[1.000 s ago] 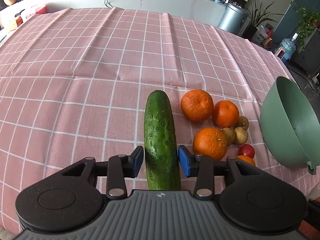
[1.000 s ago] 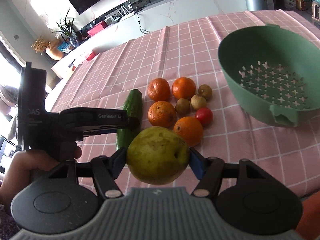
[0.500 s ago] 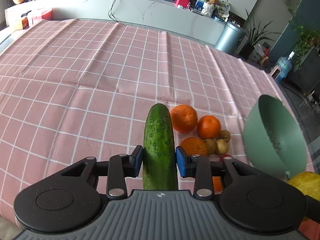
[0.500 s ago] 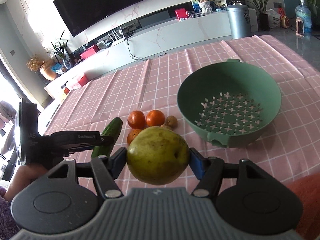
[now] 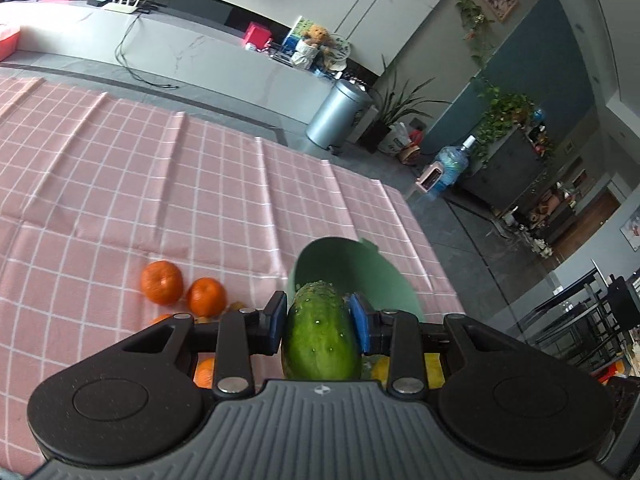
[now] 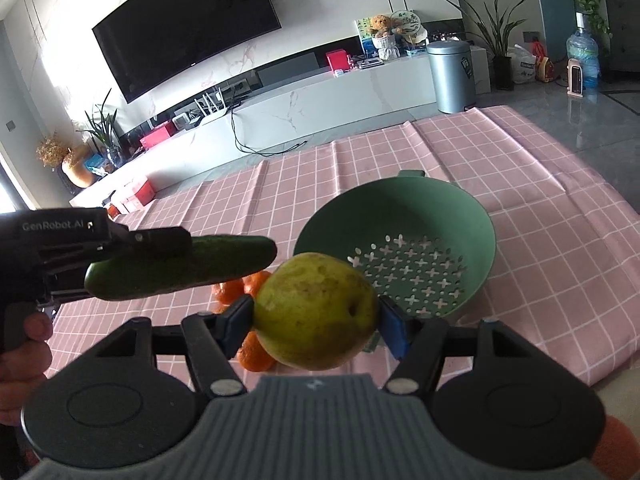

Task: Organize fruits
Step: 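Carry cucumber and pear into the green colander and open both tools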

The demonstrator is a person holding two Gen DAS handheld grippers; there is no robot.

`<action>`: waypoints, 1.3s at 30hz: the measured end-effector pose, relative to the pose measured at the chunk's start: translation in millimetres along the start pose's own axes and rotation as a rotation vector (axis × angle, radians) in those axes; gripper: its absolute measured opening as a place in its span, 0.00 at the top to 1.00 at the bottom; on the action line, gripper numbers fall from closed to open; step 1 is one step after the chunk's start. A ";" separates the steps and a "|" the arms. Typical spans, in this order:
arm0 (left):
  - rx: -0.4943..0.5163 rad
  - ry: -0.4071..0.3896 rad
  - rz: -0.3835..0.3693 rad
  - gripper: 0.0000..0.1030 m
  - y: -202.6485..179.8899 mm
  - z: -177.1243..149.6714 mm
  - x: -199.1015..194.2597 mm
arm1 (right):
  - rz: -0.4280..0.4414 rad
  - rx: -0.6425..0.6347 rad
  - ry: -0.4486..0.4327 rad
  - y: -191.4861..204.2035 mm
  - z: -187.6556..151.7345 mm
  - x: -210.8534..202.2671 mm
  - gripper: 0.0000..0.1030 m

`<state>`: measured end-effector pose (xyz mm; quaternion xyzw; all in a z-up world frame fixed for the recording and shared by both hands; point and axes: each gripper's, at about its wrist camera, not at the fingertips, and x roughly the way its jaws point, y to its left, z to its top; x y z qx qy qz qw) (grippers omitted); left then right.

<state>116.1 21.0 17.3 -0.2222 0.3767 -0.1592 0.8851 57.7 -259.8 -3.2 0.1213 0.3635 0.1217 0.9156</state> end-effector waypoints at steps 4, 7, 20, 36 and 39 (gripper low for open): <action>0.006 0.011 -0.054 0.62 -20.7 6.2 20.3 | 0.001 0.013 -0.004 -10.2 9.1 6.3 0.39; 0.032 0.015 -0.060 0.62 -33.5 10.6 37.0 | -0.009 0.012 -0.011 -18.3 16.4 11.3 0.39; 0.183 0.157 0.040 0.63 -57.1 0.2 113.0 | -0.114 -0.125 0.164 -46.2 35.3 77.2 0.39; 0.301 0.263 0.139 0.62 -55.2 -13.1 141.7 | -0.119 -0.257 0.331 -42.2 27.9 123.3 0.38; 0.298 0.279 0.139 0.62 -54.2 -10.1 143.3 | -0.132 -0.275 0.343 -40.6 27.0 125.8 0.38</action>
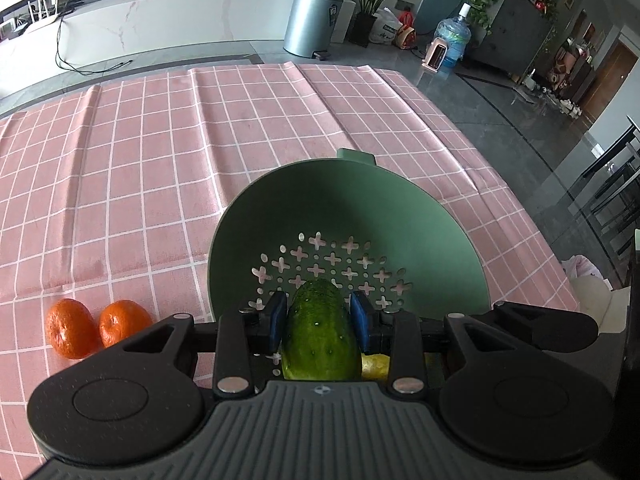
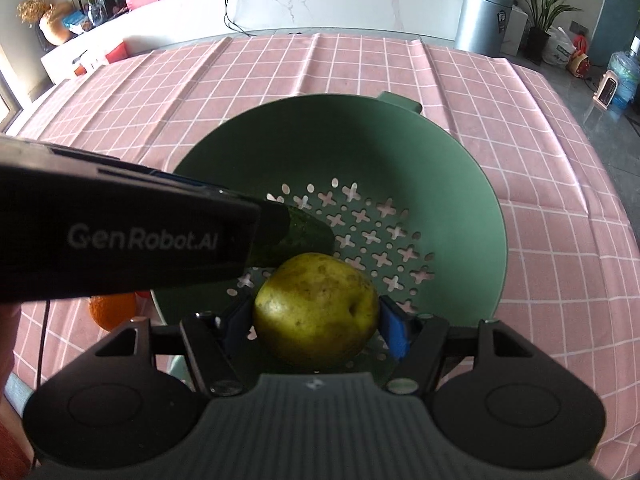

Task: Organize fruits
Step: 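Carry cucumber and pear into the green colander and open both tools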

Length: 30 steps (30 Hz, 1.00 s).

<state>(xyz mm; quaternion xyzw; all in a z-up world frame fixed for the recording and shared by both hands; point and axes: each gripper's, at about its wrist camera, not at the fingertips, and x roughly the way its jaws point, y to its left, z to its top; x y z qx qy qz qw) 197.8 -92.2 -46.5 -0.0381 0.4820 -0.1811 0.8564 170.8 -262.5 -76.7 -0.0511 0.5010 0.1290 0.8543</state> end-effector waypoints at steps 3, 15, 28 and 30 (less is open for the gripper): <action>-0.021 0.022 0.000 0.62 3.4 0.1 1.3 | -0.010 0.002 0.017 0.4 2.8 1.8 0.38; -0.035 -0.073 0.017 0.51 5.8 1.3 -40.0 | -0.065 0.007 -0.051 2.8 8.2 -32.3 0.27; 0.186 -0.196 0.188 0.42 5.8 -38.1 -113.5 | 0.043 0.117 -0.355 37.6 -40.0 -105.1 0.26; 0.183 -0.197 0.194 0.42 13.3 -44.5 -120.4 | 0.065 0.114 -0.377 50.3 -46.6 -108.9 0.26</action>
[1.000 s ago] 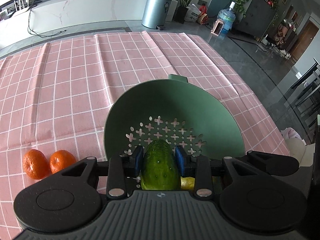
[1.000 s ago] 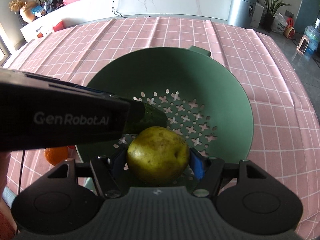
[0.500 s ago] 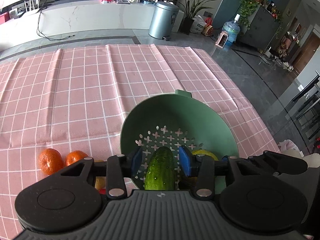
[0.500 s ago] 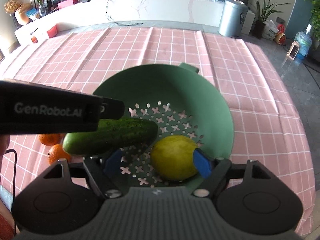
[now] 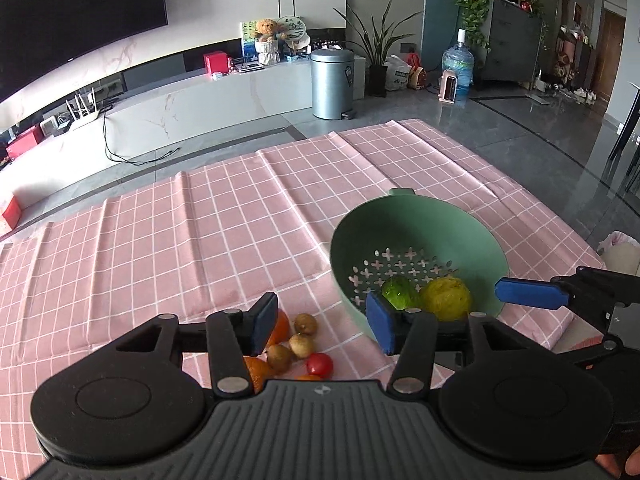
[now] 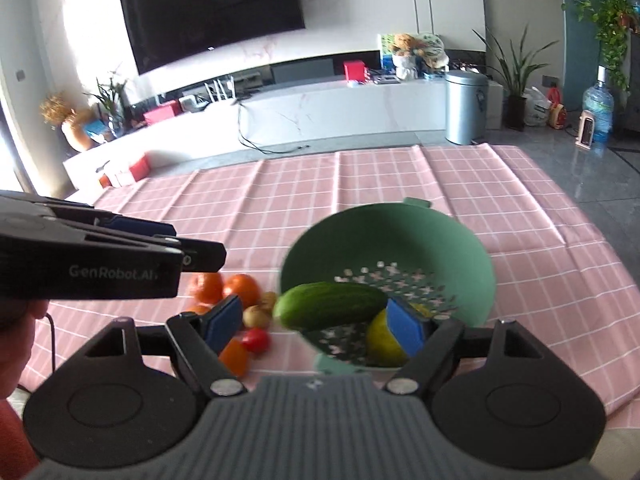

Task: Organize fruits
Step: 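Carry cucumber and pear into the green colander and open both tools, then move both tools back toward the mandarin oranges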

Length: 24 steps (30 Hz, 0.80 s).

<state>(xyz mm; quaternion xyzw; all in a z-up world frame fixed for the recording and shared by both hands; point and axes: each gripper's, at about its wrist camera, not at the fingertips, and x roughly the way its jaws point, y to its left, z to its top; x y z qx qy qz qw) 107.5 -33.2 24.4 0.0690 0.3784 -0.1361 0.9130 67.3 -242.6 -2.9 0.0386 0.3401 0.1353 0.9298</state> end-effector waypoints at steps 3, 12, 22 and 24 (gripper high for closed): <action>0.002 0.013 0.008 0.41 11.1 -11.4 -6.5 | 0.030 0.012 -0.025 14.7 -10.2 -6.0 0.26; -0.035 0.035 -0.027 0.41 41.7 -49.3 -14.1 | 0.073 0.042 -0.004 40.7 -36.0 0.7 0.26; -0.116 0.050 -0.028 0.41 68.9 -77.6 -5.7 | 0.002 -0.021 0.037 53.1 -59.0 22.8 0.26; -0.137 0.055 -0.039 0.41 73.2 -80.9 -2.6 | -0.003 -0.021 0.055 52.0 -60.6 28.8 0.26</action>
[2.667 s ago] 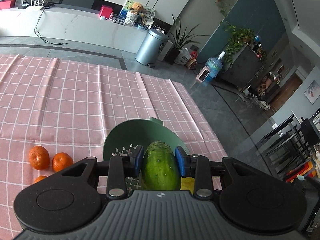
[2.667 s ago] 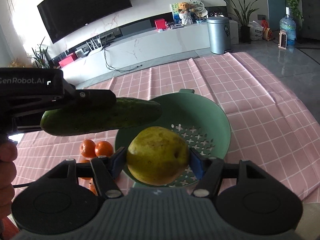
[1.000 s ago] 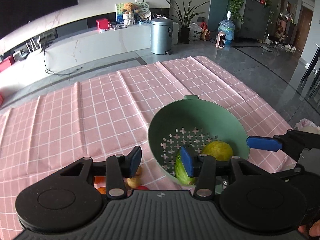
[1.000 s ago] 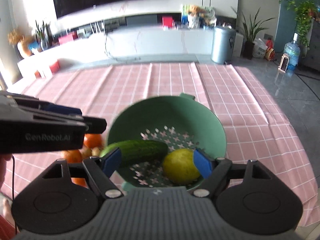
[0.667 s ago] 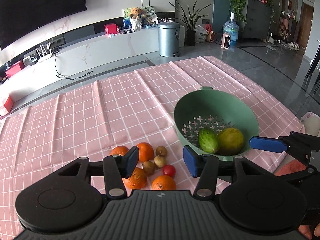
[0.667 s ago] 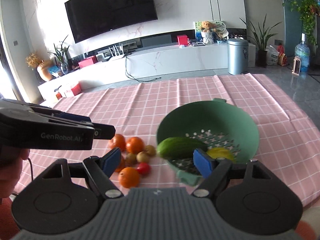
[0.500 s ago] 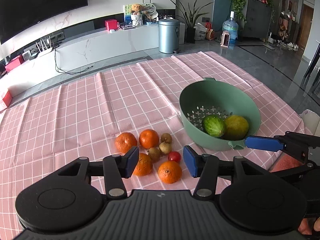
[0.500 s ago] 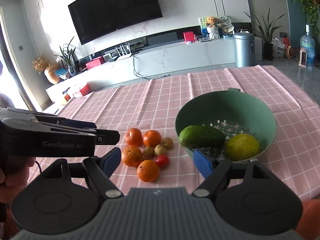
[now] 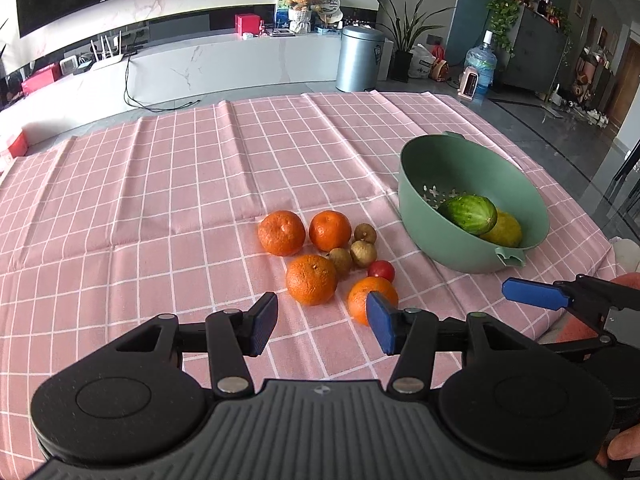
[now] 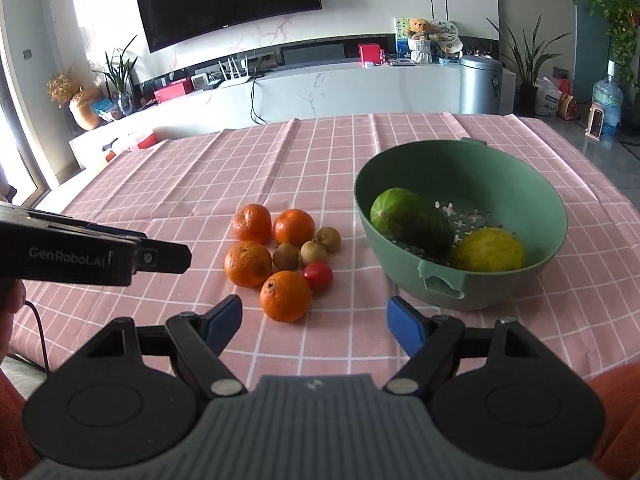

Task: Organize fruits
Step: 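Move both tools back toward the mandarin oranges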

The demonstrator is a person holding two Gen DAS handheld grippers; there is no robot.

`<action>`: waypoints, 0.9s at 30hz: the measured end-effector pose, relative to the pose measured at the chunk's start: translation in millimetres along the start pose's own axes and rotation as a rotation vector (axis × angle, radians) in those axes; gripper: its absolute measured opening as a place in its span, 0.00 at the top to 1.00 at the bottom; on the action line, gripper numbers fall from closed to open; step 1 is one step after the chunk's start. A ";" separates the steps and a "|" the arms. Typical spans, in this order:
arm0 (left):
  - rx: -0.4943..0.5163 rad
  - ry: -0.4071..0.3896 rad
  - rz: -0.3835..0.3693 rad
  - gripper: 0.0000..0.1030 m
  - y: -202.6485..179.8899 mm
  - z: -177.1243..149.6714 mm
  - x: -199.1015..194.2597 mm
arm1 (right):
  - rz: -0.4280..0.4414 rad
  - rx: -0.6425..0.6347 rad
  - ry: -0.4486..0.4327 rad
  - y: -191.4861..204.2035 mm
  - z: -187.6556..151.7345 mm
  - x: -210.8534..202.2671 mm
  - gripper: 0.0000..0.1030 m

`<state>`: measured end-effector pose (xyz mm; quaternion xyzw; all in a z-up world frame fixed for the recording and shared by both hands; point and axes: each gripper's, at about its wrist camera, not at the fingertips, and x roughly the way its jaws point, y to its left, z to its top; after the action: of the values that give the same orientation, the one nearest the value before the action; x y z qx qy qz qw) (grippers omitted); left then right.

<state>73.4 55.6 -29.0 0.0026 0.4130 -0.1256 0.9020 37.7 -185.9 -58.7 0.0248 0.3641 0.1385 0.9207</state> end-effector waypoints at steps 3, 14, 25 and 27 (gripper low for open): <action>-0.022 0.022 -0.014 0.41 4.9 -3.1 6.8 | -0.012 0.012 0.012 -1.3 0.6 6.1 0.28; -0.043 0.081 0.003 0.50 10.6 -4.8 39.8 | 0.021 -0.035 0.051 13.3 5.9 32.9 0.48; -0.060 0.096 0.006 0.50 16.2 1.2 66.0 | 0.018 -0.104 0.106 26.1 9.0 66.0 0.52; -0.057 0.104 0.002 0.50 15.4 0.3 70.3 | 0.024 -0.099 0.118 26.3 9.4 71.0 0.53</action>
<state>121.2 54.7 -82.8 -0.0160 0.4627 -0.1126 0.8792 87.2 -140.7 -95.1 -0.0246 0.4100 0.1689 0.8960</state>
